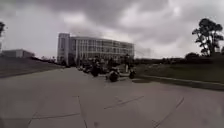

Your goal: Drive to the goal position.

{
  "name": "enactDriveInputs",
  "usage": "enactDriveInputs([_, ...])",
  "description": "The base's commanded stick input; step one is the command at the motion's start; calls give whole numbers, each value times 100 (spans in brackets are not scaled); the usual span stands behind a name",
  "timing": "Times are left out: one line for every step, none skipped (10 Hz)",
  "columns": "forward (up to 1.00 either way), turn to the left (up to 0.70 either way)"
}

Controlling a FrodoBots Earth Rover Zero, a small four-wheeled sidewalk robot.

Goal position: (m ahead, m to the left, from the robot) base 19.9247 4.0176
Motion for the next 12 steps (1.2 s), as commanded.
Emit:
enactDriveInputs([100,39])
enactDriveInputs([100,18])
enactDriveInputs([100,7])
enactDriveInputs([100,2])
enactDriveInputs([100,1])
enactDriveInputs([100,1])
enactDriveInputs([100,3])
enactDriveInputs([100,9])
enactDriveInputs([100,40])
enactDriveInputs([100,40])
enactDriveInputs([100,40])
enactDriveInputs([100,40])
